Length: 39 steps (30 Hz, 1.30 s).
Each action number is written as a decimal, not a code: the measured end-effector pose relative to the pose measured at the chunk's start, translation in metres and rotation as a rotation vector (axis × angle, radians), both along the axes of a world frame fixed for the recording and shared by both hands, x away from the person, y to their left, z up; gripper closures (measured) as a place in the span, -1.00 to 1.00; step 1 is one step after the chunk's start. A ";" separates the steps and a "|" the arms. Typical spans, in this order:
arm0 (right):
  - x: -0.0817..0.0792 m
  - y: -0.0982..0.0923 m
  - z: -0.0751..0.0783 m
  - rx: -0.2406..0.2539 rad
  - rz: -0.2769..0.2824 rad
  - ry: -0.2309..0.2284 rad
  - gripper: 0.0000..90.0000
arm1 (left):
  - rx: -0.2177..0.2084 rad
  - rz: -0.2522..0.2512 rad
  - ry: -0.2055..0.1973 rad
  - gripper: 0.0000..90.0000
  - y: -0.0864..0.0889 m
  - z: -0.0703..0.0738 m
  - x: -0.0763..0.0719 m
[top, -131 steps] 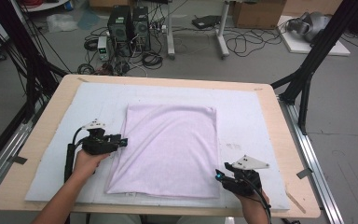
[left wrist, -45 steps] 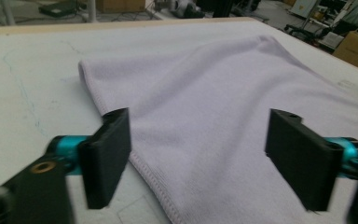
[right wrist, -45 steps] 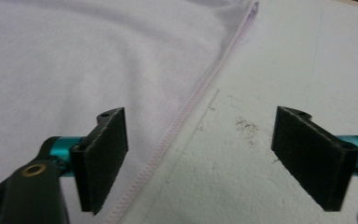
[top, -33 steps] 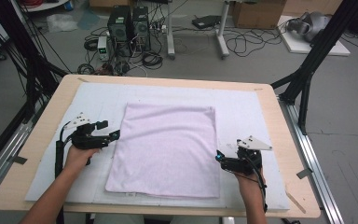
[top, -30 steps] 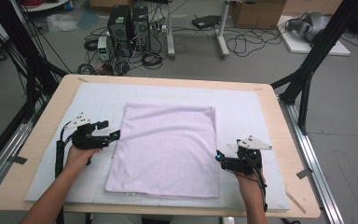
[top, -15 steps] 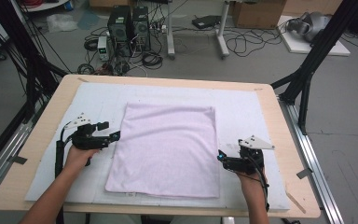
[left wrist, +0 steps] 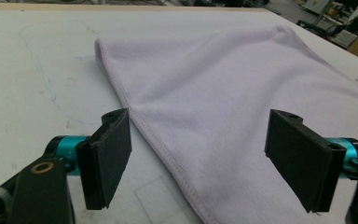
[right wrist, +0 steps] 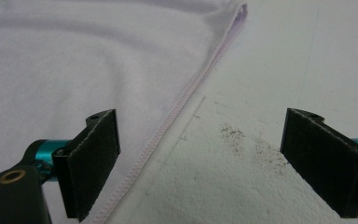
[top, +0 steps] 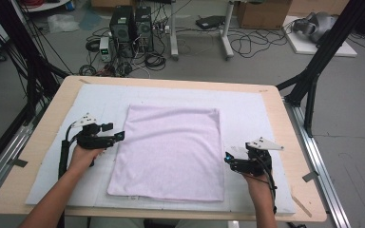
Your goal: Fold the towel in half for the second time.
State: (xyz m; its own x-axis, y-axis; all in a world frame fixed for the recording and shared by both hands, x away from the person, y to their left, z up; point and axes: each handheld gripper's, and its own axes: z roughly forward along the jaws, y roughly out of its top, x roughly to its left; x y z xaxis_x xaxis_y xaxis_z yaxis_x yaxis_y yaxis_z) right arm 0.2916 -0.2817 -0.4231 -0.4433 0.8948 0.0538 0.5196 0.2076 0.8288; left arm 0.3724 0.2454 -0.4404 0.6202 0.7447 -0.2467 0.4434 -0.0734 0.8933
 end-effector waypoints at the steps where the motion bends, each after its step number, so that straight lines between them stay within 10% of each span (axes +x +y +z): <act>1: 0.001 0.000 -0.001 0.002 0.002 0.008 -0.75 | 0.001 -0.009 0.005 -0.47 -0.001 0.001 0.003; 7: 0.008 0.002 -0.003 -0.010 0.013 0.023 -0.75 | -0.009 0.007 0.043 -0.47 -0.001 0.003 0.023; 28: 0.026 0.008 0.001 0.026 0.036 0.011 -0.75 | 0.156 0.140 0.186 -0.29 -0.023 -0.010 0.089; 39: 0.074 0.027 -0.002 -0.029 0.015 0.066 -0.75 | 0.248 0.202 0.130 0.22 -0.038 -0.011 0.089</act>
